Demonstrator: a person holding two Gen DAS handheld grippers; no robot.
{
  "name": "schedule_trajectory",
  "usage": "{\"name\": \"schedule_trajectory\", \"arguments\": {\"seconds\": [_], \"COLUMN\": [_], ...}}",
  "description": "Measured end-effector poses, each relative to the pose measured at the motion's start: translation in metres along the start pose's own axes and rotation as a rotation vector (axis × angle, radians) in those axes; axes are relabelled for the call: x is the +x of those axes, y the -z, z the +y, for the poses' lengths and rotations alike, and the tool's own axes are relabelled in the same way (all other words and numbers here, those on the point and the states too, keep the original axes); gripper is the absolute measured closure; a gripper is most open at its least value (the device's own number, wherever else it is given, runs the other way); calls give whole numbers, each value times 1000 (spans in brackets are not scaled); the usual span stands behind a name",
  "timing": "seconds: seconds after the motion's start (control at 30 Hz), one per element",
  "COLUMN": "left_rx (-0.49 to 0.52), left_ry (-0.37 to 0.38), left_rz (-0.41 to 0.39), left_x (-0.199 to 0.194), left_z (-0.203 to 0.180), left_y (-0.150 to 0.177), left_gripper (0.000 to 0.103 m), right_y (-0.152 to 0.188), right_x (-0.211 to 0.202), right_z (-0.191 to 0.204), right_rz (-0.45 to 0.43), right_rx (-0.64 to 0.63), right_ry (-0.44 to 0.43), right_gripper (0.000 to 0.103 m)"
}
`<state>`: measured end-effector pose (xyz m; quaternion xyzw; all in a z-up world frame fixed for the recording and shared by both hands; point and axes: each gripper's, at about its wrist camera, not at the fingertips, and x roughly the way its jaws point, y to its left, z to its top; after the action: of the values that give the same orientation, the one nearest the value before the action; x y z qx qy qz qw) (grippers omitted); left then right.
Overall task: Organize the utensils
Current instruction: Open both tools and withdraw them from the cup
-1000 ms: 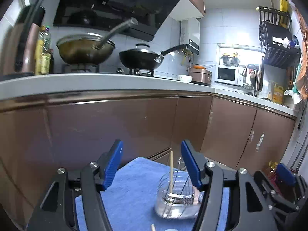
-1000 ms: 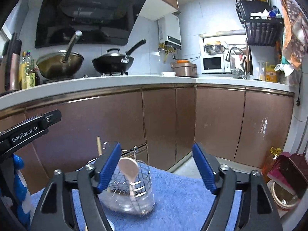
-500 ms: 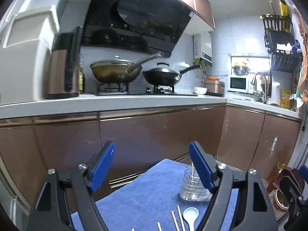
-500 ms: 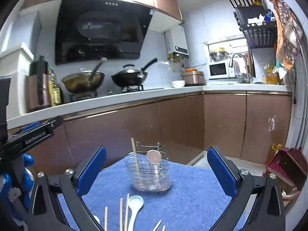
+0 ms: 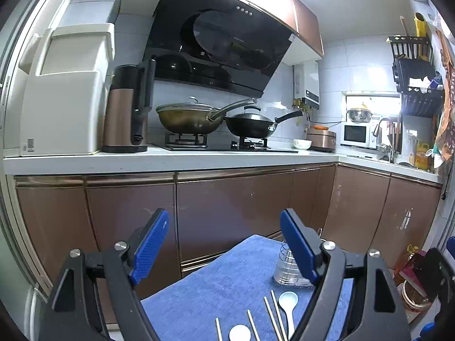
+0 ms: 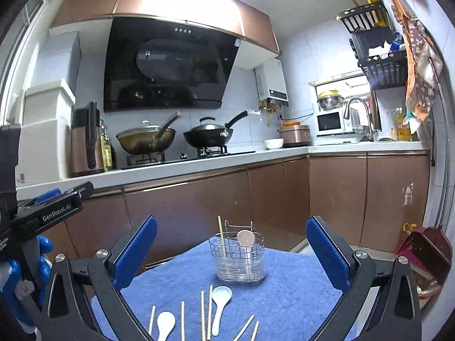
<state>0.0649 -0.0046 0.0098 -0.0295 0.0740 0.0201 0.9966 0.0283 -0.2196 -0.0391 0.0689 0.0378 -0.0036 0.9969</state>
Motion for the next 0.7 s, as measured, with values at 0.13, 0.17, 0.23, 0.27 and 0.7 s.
{"name": "schedule_trajectory", "arguments": {"seconds": [0.13,0.17,0.23,0.27,0.7], "left_rx": [-4,-5,-7,-8,-41], "left_ry": [-7,-9,-12,-13,28], "left_rz": [-6,-8,-11,-12,55], "left_x": [-14,-17,-23,-25,-17], "left_z": [7,9,10,12,23], "left_y": [0,0,0,0,9], "left_gripper": [24,24,24,24,24], "right_y": [-3,-3,-3,-3,-1], "right_x": [-11,-13,-17,-19,-19], "right_z": [0,0,1,1,-5], "right_rz": [-12,-12,-12,-12,34], "right_rx": [15,19,19,17,20], "right_ry": [-20,-26,-27,-27,10], "right_gripper": [0,0,0,0,0]}}
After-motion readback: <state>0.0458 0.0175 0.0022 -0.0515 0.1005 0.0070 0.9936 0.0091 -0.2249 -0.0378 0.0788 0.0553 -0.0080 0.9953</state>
